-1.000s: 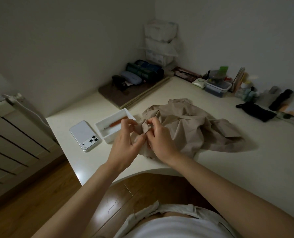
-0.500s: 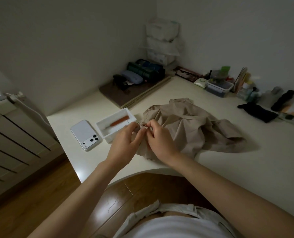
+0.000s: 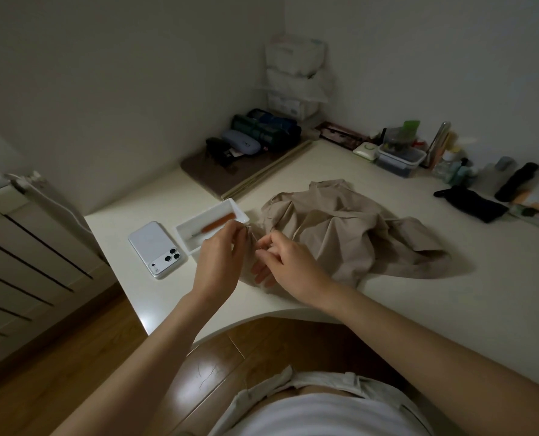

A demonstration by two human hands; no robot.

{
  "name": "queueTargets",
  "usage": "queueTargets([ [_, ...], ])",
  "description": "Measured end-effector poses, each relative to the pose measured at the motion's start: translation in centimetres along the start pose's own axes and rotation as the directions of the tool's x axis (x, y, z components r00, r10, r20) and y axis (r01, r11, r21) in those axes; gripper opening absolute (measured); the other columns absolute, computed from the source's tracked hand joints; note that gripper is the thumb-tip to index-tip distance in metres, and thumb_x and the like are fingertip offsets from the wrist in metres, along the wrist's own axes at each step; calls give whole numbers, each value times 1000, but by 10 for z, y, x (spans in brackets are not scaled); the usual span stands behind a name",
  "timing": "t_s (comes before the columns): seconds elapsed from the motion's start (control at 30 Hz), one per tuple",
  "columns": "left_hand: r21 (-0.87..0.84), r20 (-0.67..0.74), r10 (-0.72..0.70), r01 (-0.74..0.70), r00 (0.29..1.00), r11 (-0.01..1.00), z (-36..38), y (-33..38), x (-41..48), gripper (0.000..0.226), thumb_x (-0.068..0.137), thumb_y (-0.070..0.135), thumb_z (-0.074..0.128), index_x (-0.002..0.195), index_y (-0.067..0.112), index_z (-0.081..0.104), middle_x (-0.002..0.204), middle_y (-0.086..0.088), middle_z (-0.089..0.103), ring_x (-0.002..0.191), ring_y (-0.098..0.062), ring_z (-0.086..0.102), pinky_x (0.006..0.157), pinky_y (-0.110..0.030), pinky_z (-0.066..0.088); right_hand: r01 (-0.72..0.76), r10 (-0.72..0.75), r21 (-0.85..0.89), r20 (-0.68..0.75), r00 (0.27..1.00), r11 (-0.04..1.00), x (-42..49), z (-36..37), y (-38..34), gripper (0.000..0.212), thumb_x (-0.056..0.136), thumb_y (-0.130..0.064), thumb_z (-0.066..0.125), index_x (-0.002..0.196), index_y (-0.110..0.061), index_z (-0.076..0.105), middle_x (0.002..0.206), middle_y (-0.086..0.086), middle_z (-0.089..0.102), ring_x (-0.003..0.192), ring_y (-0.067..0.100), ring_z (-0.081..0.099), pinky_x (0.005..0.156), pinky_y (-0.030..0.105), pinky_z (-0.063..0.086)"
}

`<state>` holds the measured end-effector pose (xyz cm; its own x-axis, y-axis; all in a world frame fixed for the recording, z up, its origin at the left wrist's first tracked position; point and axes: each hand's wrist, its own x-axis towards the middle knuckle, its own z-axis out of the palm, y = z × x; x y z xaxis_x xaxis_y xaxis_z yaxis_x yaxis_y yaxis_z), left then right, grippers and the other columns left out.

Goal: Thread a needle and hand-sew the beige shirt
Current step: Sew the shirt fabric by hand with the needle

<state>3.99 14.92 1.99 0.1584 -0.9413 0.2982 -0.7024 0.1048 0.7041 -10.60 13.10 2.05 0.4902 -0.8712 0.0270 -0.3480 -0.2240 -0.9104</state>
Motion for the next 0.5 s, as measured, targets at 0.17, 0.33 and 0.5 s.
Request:
queueTargets([
  [0.17, -84, 36, 51, -48, 998, 995, 2, 8, -3, 12, 98, 12, 49, 91, 8, 57, 82, -2, 61, 76, -20, 58, 68, -48, 50, 51, -47, 27, -114, 992, 998, 5, 1, -1, 15, 98, -25, 49, 97, -11, 55, 86, 7, 71, 75, 13, 70, 70, 31, 60],
  [0.33, -79, 78, 135, -129, 988, 988, 0, 5, -3, 11, 98, 13, 49, 91, 11, 57, 83, -2, 60, 78, -20, 58, 68, -46, 50, 47, -33, 81, -157, 987, 996, 8, -5, -5, 21, 97, -26, 51, 92, -7, 58, 76, 6, 70, 65, 13, 70, 64, 32, 60],
  [0.5, -54, 30, 117, -115, 993, 992, -6, 2, 0, 13, 97, 15, 51, 95, 9, 62, 86, -1, 64, 80, -17, 58, 70, -37, 49, 20, -20, 1, -106, 994, 1000, 6, -11, -5, 25, 99, -29, 43, 95, -11, 58, 77, -2, 66, 67, 11, 67, 63, 23, 57],
])
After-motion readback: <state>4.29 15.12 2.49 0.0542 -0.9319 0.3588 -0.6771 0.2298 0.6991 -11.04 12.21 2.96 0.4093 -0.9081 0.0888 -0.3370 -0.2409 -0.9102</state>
